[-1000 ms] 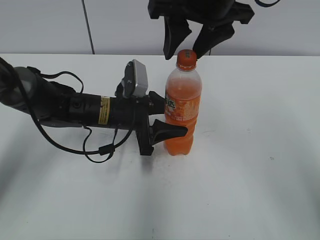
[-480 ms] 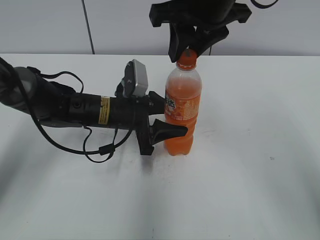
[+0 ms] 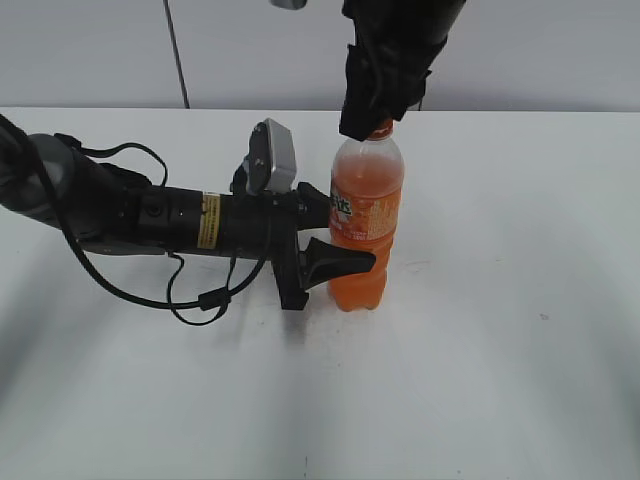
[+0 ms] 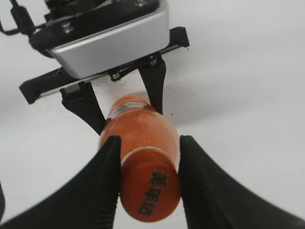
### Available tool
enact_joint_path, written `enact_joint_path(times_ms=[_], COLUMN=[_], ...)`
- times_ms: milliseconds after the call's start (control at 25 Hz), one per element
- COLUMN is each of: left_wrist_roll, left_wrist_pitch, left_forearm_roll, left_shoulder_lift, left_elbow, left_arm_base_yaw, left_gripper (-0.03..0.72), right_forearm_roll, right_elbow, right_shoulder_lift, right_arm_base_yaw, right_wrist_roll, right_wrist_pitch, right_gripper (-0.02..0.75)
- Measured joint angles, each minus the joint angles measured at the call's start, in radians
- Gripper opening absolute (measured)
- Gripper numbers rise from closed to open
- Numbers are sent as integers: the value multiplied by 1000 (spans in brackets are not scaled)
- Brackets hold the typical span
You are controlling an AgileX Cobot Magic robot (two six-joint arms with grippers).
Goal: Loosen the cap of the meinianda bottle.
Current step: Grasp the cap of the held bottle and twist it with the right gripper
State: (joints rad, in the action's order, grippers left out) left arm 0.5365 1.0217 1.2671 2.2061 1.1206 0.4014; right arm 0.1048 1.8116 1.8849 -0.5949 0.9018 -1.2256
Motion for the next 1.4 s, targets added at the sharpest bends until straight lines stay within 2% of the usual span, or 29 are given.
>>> enact_joint_path(times_ms=[160,440,520,680,760,880,960,1160,1240,1400], left_wrist_roll=[0,0,0,0,0,0,0,0,0,0], left_wrist_pitch=[-1,-1,-1,-1,-1,-1,-1,-1,-1,-1], left_forearm_roll=[-2,-5,-5,-5,-5,-5,-5,-5,-5,-5], left_shoulder_lift=[0,0,0,0,0,0,0,0,0,0], left_elbow=[0,0,0,0,0,0,0,0,0,0], left_arm_base_yaw=[0,0,0,0,0,0,0,0,0,0], left_gripper=[401,401,401,401,401,401,401,401,401,401], right_forearm_roll=[0,1,1,1,3,8,12,-14,-27,-37], right_elbow=[0,0,0,0,0,0,0,0,-9,-54], right_shoulder_lift=[0,0,0,-10,-26,-62,-91,-119,-119,-108], right_arm_base_yaw=[-2,-2,-2,-2,-2,-2,-2,-2,-2,-2], right_wrist_roll=[98,77,34,-86,-134,-242,-386,-986,-1097,-1147], right_wrist_pitch=[-3,-4,-1,-1,-1,-1,-1,-1,-1,0], right_gripper=[279,282,335,538,556,543,540,522,507,496])
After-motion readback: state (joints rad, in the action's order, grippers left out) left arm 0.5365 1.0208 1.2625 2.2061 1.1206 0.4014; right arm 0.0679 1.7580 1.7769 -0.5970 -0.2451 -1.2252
